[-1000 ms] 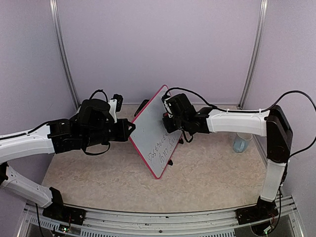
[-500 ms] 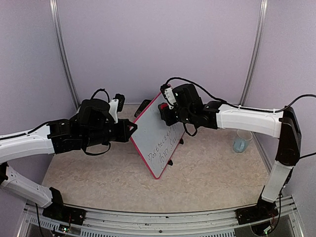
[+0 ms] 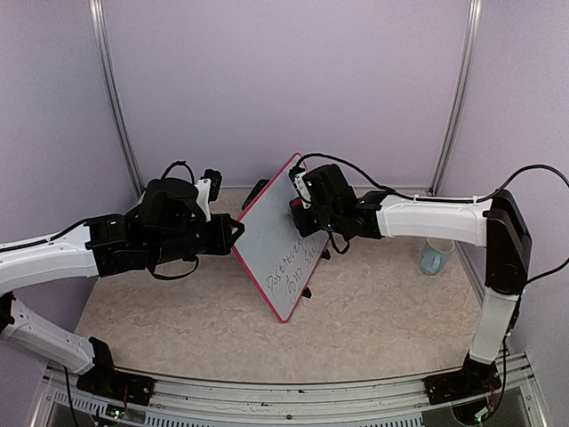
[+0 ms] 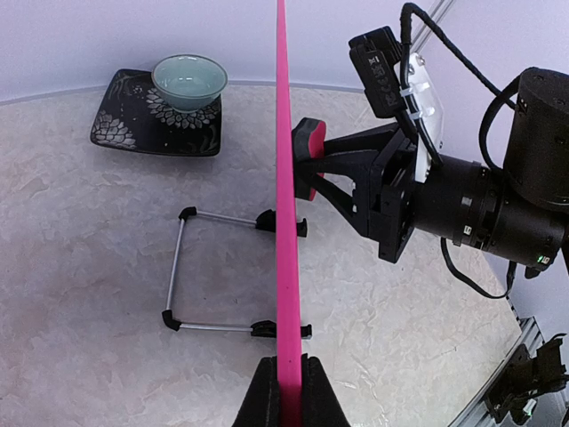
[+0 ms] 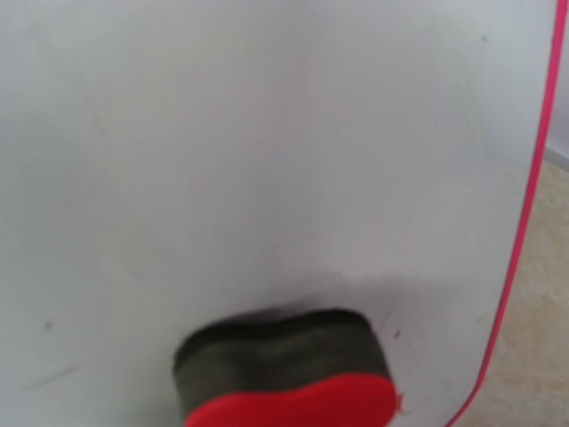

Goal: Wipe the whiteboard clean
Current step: Erase the whiteboard at the center of the board.

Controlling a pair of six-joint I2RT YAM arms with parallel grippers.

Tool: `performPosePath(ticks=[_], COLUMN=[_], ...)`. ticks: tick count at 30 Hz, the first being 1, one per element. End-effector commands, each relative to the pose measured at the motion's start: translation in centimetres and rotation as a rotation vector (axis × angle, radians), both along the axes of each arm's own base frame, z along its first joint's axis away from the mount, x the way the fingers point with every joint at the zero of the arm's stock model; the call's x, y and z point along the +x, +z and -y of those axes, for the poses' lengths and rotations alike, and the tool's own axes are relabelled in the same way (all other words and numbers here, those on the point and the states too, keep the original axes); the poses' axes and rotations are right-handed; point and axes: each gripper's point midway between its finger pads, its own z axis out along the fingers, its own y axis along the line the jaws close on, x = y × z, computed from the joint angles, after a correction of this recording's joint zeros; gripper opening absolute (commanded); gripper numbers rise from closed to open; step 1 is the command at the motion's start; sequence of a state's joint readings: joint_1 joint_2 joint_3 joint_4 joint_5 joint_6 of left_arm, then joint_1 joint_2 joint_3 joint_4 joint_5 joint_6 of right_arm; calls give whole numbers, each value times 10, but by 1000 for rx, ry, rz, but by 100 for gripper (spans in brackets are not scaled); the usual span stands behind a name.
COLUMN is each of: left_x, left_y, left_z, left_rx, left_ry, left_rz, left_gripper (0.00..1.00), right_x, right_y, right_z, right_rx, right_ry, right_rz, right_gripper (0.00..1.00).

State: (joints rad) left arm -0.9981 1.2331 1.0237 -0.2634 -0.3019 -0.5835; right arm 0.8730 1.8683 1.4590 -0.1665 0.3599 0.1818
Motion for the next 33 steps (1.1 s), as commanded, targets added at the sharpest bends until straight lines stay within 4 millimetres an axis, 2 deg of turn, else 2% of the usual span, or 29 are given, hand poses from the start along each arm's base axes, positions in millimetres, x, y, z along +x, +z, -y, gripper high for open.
performPosePath(ticks=[1,5,7,10,13,18,21,26,30,33], left_x=[-16,-16,-16,-16,-16,-18,-19,-19,-19,-20], left_y=[-2,-3,-4,-4,-3,-3,-3,-1,-3,-4], left_z=[20,21,21,22,22,19,17,14,16,17], left_rx=[13,13,14,12,7,5,4,2,0,-2], left_ry=[-129,-130,-131,-133,-134,-130,-129,-123,-127,-131], left_rz=[0,0,0,-1,-2,-3,-4,0,-2,-6], left_gripper=[0,0,0,0,0,0,0,0,0,0], right_x=[-11,-20,-21,-19,-13,-8,-9,-16,-14,-11], right_y=[-3,46,65,73,53,-1,-21,-41,-54,-44], right_z=[-11,-10,-7,-4,-5,-7,-6,0,4,0], right_rx=[35,121,148,143,94,36,20,18,-11,2], right_ry=[61,88,87,74,51,38,29,31,16,20], right_rz=[-34,30,60,82,55,-22,-56,-89,-109,-99], right_gripper=[25,25,26,26,26,26,26,26,26,25])
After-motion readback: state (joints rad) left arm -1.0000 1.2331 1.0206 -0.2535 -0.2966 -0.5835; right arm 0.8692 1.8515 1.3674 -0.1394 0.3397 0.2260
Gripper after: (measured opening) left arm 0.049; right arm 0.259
